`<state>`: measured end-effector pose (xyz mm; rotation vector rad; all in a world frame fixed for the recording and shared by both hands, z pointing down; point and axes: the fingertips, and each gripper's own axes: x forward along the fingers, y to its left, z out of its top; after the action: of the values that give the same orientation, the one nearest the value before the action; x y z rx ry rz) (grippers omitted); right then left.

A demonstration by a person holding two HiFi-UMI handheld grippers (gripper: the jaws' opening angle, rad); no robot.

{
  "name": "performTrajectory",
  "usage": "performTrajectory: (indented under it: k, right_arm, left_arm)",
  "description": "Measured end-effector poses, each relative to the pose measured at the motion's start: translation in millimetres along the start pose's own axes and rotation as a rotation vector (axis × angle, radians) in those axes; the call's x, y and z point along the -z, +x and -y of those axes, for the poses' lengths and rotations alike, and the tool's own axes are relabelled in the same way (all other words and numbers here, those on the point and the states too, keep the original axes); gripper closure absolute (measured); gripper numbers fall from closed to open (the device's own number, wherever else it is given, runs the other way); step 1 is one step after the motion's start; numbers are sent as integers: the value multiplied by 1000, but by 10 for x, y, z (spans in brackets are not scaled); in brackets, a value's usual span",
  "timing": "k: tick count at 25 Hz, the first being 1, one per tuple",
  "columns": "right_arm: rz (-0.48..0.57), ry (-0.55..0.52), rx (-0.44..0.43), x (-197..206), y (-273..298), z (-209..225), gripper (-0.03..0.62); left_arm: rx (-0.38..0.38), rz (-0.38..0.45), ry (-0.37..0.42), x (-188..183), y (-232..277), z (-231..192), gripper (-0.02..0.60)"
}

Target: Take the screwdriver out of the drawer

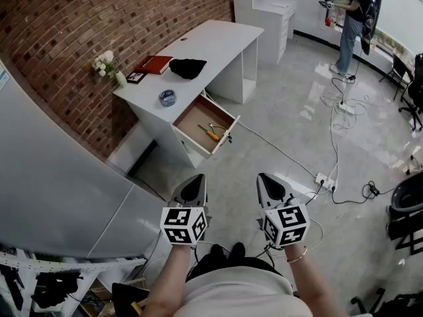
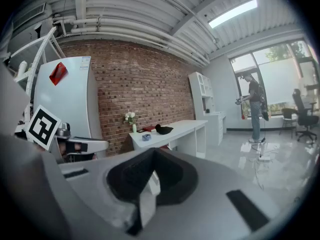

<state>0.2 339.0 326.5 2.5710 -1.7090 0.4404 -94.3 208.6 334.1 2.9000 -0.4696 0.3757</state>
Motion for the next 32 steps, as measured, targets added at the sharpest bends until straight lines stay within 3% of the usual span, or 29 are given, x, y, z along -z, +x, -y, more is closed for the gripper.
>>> performTrajectory:
  k: [18,32]
  right_arm:
    - [-3,18,37,85,38,158,591]
    - [-60,-18,-6,100,463,11,510]
  left_arm:
    - [-11,-8,11,38,16,48,589]
    - [-26,-36,15,55,129,-268,589]
